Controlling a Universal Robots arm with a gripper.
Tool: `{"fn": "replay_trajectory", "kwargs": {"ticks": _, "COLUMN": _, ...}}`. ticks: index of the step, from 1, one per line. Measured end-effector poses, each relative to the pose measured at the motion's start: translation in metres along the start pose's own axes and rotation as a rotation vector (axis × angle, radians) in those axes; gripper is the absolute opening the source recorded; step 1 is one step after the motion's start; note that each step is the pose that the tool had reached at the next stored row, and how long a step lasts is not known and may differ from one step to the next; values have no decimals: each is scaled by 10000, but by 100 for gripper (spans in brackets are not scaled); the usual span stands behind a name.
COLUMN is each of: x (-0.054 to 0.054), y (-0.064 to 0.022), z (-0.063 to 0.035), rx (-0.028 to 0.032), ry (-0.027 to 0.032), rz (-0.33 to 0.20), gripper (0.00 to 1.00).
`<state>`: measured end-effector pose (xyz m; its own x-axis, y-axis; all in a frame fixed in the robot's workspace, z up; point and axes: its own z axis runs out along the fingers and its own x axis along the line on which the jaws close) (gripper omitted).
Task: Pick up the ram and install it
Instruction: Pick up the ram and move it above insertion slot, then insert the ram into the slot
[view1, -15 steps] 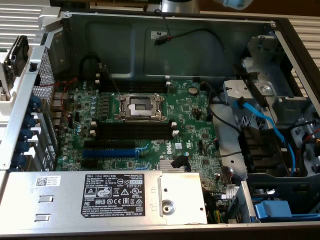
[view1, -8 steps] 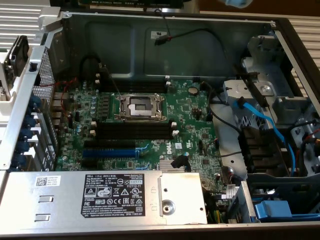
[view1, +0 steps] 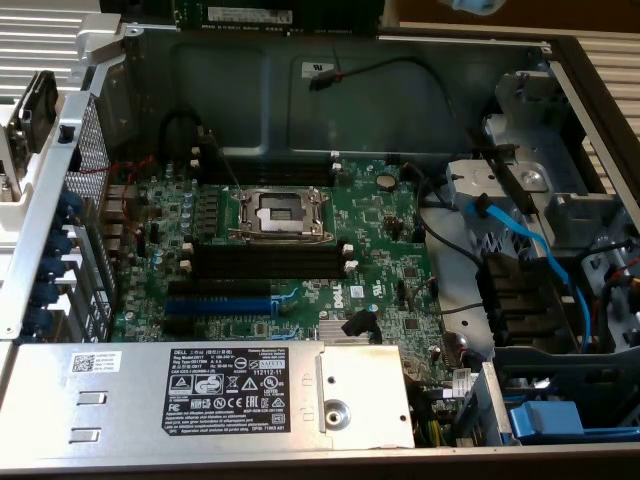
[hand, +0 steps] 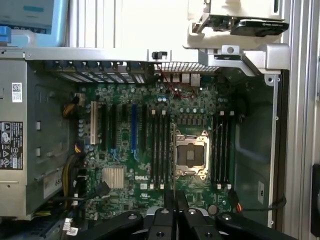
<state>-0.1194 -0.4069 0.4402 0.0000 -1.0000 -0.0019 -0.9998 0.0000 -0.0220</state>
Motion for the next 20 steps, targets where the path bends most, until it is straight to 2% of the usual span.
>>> {"fn": "replay_trajectory", "kwargs": {"ticks": 4, "x": -10, "y": 1, "z": 69, "rx": 1, "ry": 0, "rz": 26, "gripper": 12}}
{"fn": "replay_trajectory", "kwargs": {"ticks": 20, "x": -11, "y": 35, "z": 91, "rx": -2, "ry": 3, "rz": 33, "gripper": 12}}
